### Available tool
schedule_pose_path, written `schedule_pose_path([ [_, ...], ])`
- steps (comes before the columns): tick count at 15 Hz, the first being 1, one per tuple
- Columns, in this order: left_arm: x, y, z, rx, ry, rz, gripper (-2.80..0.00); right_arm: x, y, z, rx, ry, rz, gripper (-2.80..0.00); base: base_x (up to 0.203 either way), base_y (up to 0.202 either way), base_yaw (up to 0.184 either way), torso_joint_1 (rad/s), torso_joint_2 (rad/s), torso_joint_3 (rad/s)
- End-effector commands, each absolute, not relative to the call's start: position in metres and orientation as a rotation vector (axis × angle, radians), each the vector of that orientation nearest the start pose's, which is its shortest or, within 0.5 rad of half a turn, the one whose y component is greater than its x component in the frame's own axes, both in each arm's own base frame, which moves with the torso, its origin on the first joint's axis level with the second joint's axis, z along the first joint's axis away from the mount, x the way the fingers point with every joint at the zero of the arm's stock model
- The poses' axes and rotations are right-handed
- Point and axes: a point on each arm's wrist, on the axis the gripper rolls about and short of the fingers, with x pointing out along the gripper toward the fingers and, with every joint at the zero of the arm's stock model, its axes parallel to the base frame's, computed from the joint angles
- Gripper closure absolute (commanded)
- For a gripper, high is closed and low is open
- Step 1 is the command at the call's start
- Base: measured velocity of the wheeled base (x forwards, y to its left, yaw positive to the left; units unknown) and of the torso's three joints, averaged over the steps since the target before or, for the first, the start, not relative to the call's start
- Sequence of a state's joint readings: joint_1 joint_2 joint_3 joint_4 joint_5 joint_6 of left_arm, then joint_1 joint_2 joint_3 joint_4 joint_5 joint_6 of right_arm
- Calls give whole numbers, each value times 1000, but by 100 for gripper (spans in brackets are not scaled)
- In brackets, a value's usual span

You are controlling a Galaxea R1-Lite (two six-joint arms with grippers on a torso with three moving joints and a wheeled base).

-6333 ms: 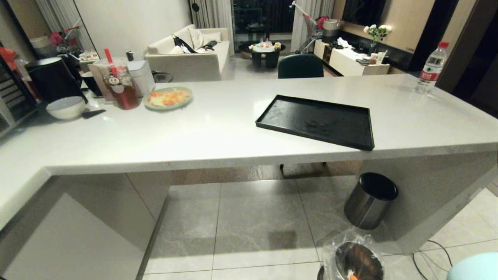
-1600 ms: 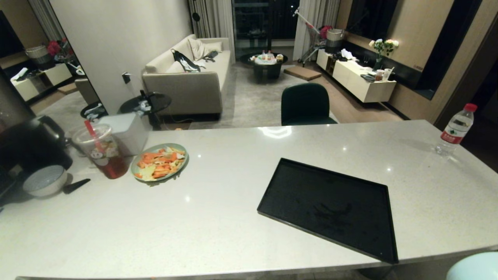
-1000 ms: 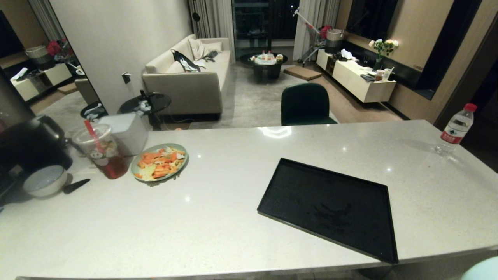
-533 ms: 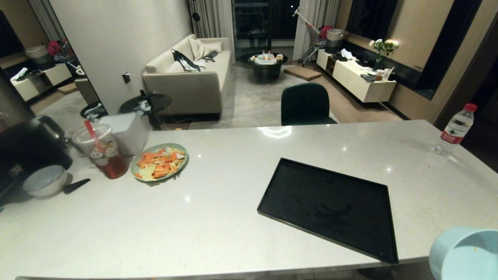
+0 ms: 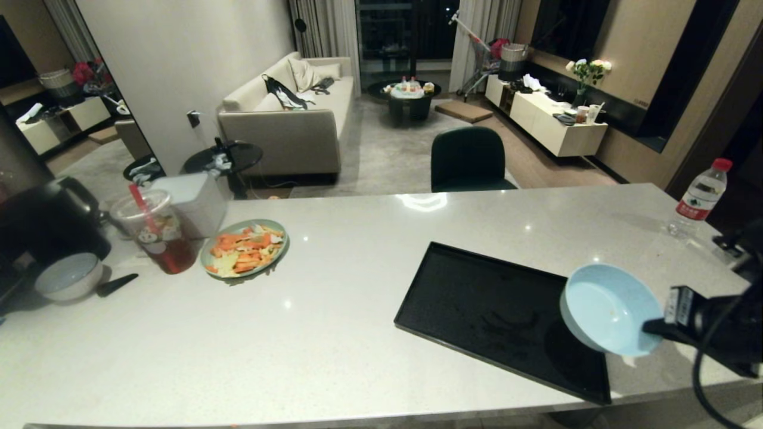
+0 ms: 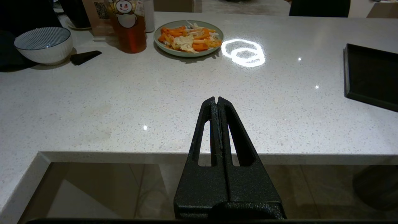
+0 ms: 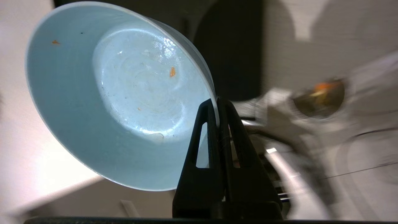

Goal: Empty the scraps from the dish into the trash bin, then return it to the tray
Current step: Put the bowl back to the table

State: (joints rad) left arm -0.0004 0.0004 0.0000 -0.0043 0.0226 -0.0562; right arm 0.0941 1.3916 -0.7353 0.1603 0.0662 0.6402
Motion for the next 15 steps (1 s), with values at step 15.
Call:
schedule_pose_path([
  [15, -23, 1, 76, -57, -4, 23, 0, 325, 139, 90, 895, 1038, -485, 0, 0, 0, 0, 0, 0, 0],
])
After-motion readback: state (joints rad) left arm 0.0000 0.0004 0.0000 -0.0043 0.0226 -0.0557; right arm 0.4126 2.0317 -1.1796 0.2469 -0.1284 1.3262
